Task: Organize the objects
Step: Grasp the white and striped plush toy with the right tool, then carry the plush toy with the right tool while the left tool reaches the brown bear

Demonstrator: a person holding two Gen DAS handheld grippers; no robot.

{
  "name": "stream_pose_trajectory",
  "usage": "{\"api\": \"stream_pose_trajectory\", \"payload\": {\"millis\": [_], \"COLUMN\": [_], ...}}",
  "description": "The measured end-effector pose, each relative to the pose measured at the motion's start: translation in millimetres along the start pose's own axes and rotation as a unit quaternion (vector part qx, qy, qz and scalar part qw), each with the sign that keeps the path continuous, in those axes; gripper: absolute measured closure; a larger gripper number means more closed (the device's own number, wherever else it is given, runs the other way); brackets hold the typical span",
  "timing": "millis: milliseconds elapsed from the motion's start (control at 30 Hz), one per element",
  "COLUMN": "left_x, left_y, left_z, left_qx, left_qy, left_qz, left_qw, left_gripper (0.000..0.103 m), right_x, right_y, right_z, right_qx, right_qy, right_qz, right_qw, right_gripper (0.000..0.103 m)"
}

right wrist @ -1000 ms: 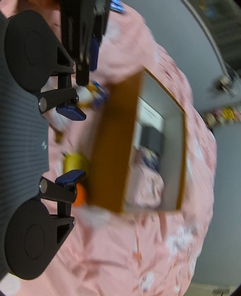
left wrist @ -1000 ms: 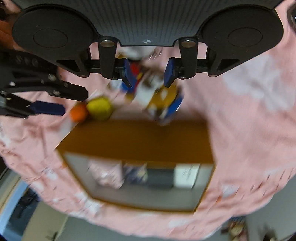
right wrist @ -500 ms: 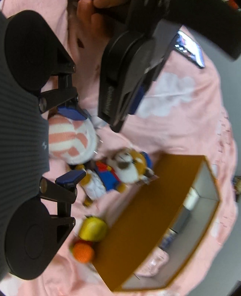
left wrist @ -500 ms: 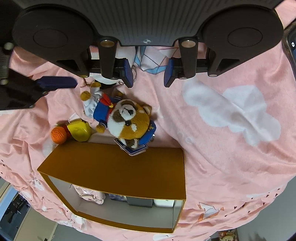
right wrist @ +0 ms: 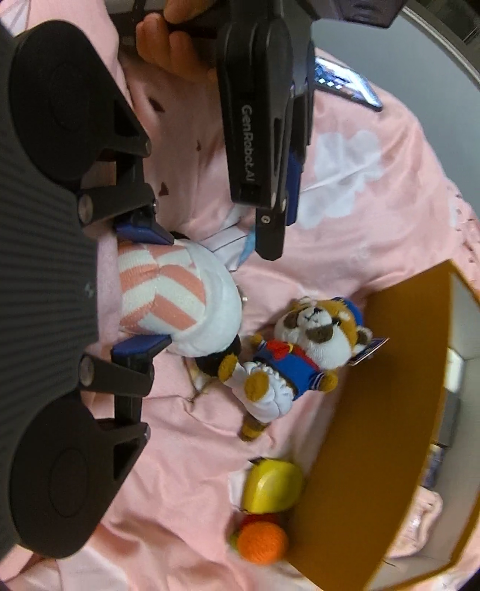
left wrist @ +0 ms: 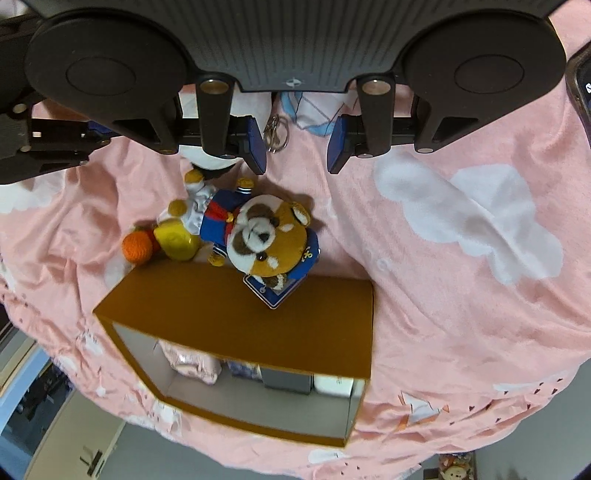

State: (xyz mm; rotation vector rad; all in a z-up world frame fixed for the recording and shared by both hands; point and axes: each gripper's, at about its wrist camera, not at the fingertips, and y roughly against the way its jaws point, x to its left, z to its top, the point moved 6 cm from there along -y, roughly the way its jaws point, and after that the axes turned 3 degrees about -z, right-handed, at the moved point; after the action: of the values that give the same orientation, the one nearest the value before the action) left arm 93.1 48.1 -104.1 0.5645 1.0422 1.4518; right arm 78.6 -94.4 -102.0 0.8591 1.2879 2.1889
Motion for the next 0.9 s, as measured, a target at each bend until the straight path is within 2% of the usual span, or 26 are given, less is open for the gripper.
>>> {"api": "stream_pose_trajectory", "payload": {"millis": [167, 433, 567, 633, 800, 900], "left_x": [-1.6, -2.3, -3.9, -5.6, -7.6, -9.7], "left_y": [5.9, 3.0, 3.3, 3.2, -2.2, -5.4], "left_z": [6.1, 6.0, 7.3, 8.2, 9.3, 12.4], "left_qx": [-0.021, -0.017, -0.024, -0.028, -0.026, -0.028], "left_qy": [0.003, 0.009, 0.012, 0.008, 0.000, -0.005], "left_qz": [-0.010, -0.015, -0.028, -0.031, -0.034, -0.034], "left_qw": [0.9997, 0.9997, 0.9992, 0.9991, 0.9991, 0.9990], "left_gripper": [0.061, 0.062, 0.062, 0.062, 0.062, 0.062], "right_x": [-9.9, -43.8, -61.7, -74.6, -99.2, -107.3], "right_y": [26.7, 60.7, 58.3, 52.0, 32.0, 24.1], "right_z": [9.9, 24.6, 31.9, 34.6, 31.6, 22.3], "right_qx": [-0.056, -0.140, -0.172, -0.182, -0.169, -0.129], "right_qy": [-0.018, -0.057, -0.059, -0.079, -0.116, -0.134], "right_qz": [-0.011, -0.082, -0.136, -0.132, -0.117, -0.109], "right_qw": [0.998, 0.985, 0.974, 0.971, 0.972, 0.977], "right_gripper": [0.051, 0.051, 0.051, 0.051, 0.050, 0.049]}}
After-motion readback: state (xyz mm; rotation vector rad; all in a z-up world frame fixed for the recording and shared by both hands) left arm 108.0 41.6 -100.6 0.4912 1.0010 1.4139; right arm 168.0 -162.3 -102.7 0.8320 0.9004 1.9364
